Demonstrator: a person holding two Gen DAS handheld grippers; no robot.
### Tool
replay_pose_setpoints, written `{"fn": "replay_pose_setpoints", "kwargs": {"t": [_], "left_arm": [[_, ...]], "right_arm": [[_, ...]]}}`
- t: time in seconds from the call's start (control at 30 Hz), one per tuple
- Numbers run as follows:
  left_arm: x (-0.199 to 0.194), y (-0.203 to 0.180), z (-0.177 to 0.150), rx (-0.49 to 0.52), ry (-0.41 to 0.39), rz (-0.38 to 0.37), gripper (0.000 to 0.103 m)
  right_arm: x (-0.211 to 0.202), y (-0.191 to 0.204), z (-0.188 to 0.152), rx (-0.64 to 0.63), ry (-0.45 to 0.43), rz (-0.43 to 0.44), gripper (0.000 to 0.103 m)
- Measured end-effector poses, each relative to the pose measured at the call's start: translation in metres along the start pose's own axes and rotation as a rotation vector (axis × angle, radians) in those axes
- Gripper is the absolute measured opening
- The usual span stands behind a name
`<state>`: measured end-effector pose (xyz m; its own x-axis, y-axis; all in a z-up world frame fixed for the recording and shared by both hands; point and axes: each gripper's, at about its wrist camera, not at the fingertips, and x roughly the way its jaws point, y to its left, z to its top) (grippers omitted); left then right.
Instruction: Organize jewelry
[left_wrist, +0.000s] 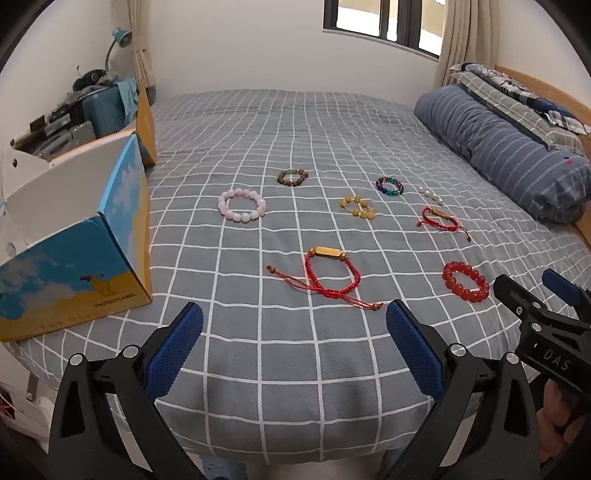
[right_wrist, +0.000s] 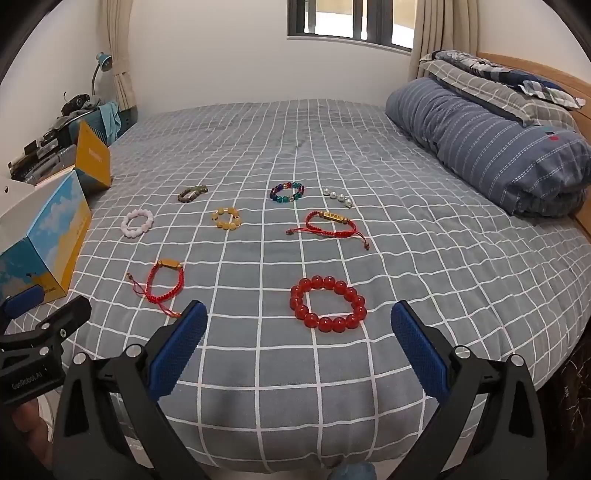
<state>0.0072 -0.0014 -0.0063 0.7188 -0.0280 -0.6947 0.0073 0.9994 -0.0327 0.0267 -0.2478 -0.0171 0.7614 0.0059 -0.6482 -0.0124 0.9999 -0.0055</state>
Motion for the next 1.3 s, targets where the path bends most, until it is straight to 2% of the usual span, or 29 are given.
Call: {"fn": "replay_pose_setpoints", "kwargs": {"t": [0.73, 1.17, 1.3], "left_arm": [[-0.003, -0.001, 0.001, 0.007, -0.014, -0.035, 0.097], [-0.004, -0.007, -0.002, 0.017, 0.008, -0.052, 0.097], [-0.003, -0.007, -0.002, 0.016, 0.006, -0.051, 0.097]], "right_arm": [[0.005, 0.004, 0.000, -0.012, -0.013, -0.001, 0.096], [0.005, 0.003, -0.003, -0.019, 0.031, -0.010, 0.096], [0.003, 0.002, -0.003, -0.010, -0.005, -0.004, 0.096]]}}
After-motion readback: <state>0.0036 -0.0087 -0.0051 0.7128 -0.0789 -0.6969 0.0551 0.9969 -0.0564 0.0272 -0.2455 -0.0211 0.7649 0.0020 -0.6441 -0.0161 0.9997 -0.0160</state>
